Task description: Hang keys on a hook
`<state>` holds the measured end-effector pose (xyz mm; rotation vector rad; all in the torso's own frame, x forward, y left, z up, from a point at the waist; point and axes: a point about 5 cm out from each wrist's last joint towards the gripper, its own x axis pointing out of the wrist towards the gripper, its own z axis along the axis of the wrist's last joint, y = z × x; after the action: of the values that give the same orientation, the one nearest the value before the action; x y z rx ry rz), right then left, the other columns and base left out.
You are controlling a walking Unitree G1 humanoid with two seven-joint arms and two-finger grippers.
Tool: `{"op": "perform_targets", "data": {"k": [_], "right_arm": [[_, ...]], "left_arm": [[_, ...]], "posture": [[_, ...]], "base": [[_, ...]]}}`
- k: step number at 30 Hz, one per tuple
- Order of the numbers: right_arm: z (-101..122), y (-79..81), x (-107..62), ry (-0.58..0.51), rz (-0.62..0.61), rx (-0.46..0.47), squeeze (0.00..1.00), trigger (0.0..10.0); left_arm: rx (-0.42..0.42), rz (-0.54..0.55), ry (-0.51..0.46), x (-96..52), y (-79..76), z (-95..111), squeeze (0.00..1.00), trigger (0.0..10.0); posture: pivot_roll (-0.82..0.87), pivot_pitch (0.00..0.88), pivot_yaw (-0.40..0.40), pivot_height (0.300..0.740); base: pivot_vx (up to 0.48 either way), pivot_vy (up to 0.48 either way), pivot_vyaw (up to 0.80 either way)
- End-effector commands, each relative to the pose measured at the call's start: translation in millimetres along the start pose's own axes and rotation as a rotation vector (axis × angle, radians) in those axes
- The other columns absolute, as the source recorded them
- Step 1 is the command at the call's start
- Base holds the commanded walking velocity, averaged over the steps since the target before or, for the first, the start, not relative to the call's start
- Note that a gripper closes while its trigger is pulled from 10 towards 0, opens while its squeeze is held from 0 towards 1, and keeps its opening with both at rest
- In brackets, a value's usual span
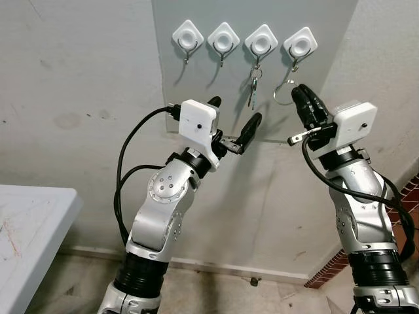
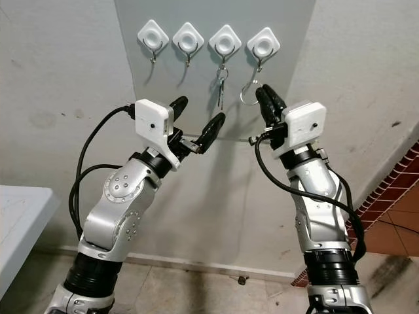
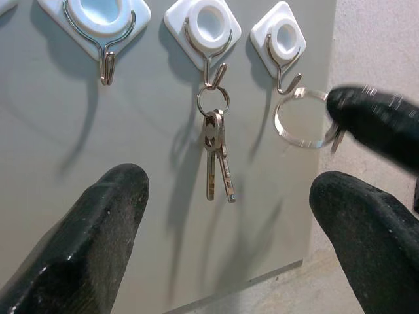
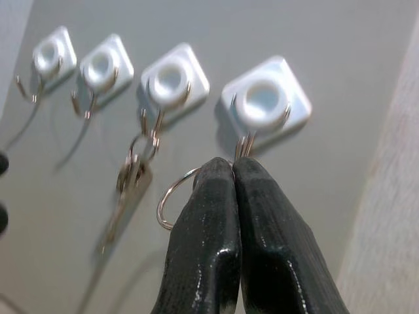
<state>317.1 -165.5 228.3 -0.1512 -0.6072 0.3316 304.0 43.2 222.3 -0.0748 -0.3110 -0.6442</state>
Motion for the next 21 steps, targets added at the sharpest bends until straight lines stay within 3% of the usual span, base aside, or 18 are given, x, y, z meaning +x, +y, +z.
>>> {"op": "perform_targets", "data": {"k": [1,10,21], "right_arm": [[11.8,-3.3,4.0,-0.053,-0.012,0.001,0.00,10.0],[23.4,-5.9,12.8,-0.092,-0.041,0.020,0.00,10.0],[13.9,-10.9,20.4,-0.049,-0.072,0.058,0.00,10.0]], "left_arm": [[-0.001,-0.007,-0.008,0.4,-1.4,2.7,0.00,10.0],[-0.003,-0.005,-0.008,0.7,-1.3,2.8,0.00,10.0],[-0.007,-0.002,-0.011,0.2,-1.3,3.6,0.00,10.0]], "posture": [[0.02,0.008,-0.021,0.740],[0.02,0.006,-0.024,0.740],[0.02,0.011,-0.025,0.740]], "base": [[0.000,0.000,0.00],[0.000,0.000,0.00],[0.000,0.000,0.00]]}}
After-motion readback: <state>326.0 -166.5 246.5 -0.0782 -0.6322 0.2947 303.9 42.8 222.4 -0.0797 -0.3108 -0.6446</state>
